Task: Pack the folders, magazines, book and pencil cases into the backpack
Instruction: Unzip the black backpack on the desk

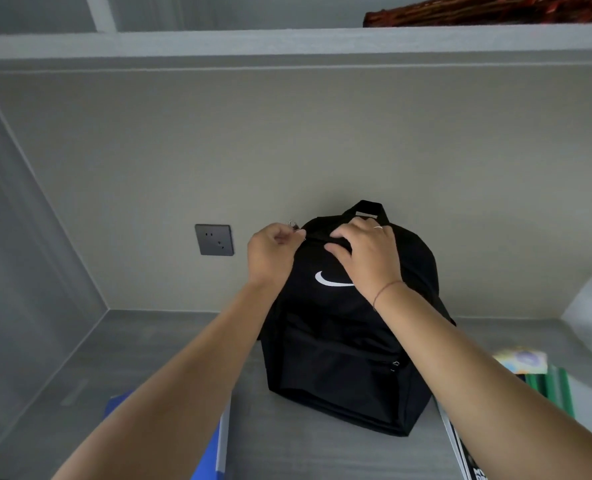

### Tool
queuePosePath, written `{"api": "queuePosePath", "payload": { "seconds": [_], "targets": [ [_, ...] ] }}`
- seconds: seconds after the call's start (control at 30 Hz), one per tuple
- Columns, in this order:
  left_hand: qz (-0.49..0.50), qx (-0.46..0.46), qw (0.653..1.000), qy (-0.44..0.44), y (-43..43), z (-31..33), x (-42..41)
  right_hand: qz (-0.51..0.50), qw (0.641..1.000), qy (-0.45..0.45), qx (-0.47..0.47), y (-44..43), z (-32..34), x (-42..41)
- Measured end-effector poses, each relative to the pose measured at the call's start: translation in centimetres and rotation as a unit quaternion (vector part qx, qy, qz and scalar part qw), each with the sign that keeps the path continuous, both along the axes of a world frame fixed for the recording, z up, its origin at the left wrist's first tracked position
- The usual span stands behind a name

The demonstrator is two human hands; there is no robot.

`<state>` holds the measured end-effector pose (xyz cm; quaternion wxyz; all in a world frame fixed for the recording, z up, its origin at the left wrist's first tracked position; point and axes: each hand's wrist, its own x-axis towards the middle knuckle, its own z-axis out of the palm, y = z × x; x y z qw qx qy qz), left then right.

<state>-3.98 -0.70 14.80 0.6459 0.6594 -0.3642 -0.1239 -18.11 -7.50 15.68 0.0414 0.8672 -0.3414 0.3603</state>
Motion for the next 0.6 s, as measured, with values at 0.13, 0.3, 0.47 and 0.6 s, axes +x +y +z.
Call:
{"api": "queuePosePath", "payload": {
  "seconds": [0.13,0.3,0.47,0.6],
  "targets": [
    [-0.032,0.007,0.993,0.118,0.9,-1.6,1.4,0.021,0.999,-0.034,-0.017,-0.1,-0.7,-0.2],
    [-0.010,-0.010,0.969,0.247,1.5,-4.3,3.1,0.025,0.998,-0.043,-0.033,-0.5,-1.4,-1.2],
    [0.034,0.093,0.962,0.256,1.7,-8.2,5.3,0.008,0.999,-0.031,-0.013,-1.2,-2.4,-2.4],
    [0.033,0.136,0.951,0.275,1.6,-12.3,6.2,-0.002,0.999,-0.040,0.004,-1.4,-2.5,-2.9]
  ]
}}
